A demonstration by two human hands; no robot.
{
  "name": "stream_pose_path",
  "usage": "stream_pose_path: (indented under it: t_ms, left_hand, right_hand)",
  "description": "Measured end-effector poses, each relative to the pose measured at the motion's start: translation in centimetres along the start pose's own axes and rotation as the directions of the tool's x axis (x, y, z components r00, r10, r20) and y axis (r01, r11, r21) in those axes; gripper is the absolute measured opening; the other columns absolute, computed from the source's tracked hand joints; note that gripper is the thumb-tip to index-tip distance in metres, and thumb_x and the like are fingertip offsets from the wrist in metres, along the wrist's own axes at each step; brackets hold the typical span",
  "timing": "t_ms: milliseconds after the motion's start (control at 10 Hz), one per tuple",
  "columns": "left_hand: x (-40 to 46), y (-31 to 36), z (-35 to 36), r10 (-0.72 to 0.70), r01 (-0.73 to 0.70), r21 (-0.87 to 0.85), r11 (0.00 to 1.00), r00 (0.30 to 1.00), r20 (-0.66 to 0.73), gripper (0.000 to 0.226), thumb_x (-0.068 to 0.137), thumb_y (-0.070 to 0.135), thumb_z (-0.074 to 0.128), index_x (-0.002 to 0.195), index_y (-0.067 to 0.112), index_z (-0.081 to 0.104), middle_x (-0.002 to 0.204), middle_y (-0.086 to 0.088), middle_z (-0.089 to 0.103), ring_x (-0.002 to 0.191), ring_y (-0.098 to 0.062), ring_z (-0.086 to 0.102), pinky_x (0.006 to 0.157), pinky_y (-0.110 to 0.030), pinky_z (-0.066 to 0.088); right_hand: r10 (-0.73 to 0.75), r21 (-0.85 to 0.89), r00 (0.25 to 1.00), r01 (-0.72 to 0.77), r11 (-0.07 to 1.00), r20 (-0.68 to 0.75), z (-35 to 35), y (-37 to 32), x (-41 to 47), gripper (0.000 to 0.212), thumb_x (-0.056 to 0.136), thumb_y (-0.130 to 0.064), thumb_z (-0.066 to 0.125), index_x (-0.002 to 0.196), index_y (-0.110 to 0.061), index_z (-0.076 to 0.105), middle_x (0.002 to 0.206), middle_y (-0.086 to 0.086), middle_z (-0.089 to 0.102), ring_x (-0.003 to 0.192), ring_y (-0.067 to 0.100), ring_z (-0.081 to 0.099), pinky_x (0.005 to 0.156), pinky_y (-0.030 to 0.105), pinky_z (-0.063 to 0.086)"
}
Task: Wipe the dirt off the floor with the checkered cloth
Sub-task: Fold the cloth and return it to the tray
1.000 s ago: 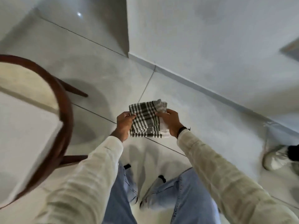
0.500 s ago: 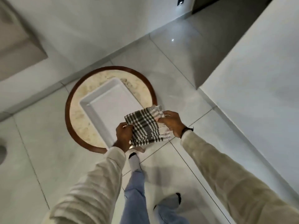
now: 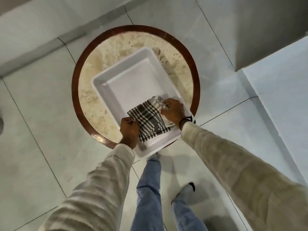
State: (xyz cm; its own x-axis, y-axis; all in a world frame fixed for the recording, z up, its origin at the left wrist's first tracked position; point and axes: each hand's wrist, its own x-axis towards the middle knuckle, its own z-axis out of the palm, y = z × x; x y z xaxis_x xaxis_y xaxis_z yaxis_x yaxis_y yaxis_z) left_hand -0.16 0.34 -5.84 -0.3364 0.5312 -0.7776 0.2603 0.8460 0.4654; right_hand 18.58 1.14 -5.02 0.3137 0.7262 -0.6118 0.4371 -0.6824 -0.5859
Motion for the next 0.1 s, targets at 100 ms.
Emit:
stream_pose_path:
  t_ms: [100]
  left_hand:
    - [-1.30,1.29,0.01,0.121,-0.112,0.144,0.983,0.991,-0.056,0.043,0.106,0.013,0.050,0.148,0.001,0.046,0.149,-0.021,0.054,0.137,-0.041,0.057,0.118,-0.047,0.049]
  right_hand:
    - [0.004,0.052,0.998,-0.001,0.999,-0.069,-1.76,-0.19,-0.37,0.036,0.079,-0.012,0.081,0.115,-0.010,0.075,0.115,0.010,0.078,0.103,0.026,0.073,0.096,0.042,0.060]
